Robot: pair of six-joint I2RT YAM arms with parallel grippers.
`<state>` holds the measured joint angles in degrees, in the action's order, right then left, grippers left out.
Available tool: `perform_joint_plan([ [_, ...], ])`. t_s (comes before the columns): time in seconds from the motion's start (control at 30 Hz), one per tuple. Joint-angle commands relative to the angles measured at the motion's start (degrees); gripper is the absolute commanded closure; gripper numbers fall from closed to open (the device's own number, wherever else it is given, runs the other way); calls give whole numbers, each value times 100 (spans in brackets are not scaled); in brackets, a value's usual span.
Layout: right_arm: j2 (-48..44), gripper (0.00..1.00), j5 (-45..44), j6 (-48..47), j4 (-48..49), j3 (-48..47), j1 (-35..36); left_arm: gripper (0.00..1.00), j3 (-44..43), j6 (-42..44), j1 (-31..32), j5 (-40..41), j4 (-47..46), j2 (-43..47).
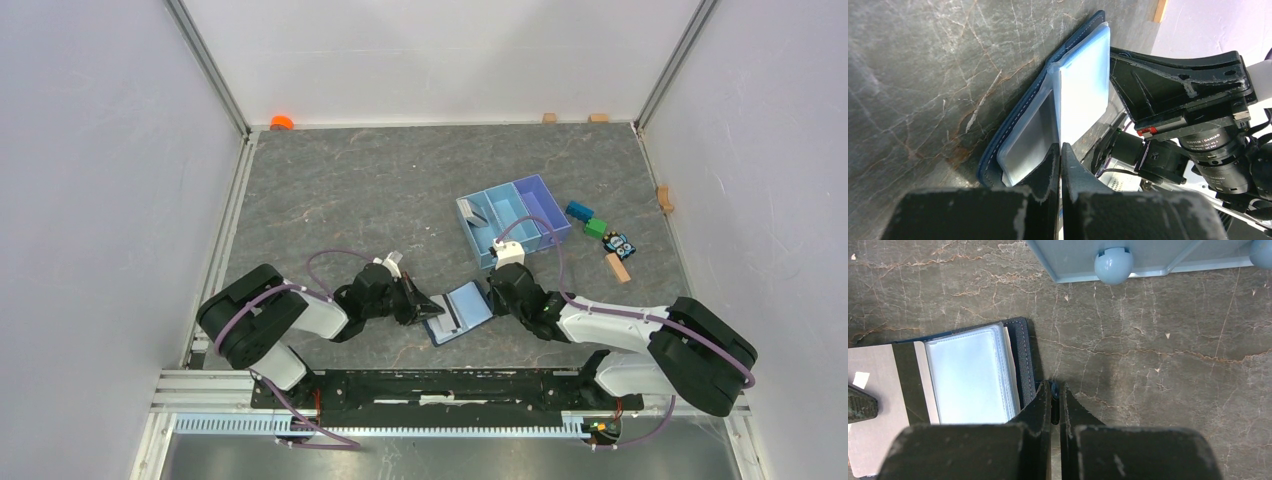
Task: Put the credit cards into the card holder
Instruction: Insert the credit card into the card holder.
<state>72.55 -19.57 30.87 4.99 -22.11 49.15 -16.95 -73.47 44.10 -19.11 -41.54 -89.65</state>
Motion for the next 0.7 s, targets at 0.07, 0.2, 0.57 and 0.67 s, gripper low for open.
perform_joint_plan([
  [0.07, 159, 100, -75, 109, -485, 165, 51, 98, 32, -259, -14, -55, -470, -44],
  [0.2, 176, 100, -82, 138, -490, 197, 60, 98, 42, -312, -15, -88, -550, -29],
  [0.57, 152, 100, -107, 147, -484, 179, 87, 98, 82, -195, -12, -41, -588, -296],
  [0.67, 138, 100, -119, 150, -489, 177, 88, 98, 78, -174, -16, -31, -605, -383],
])
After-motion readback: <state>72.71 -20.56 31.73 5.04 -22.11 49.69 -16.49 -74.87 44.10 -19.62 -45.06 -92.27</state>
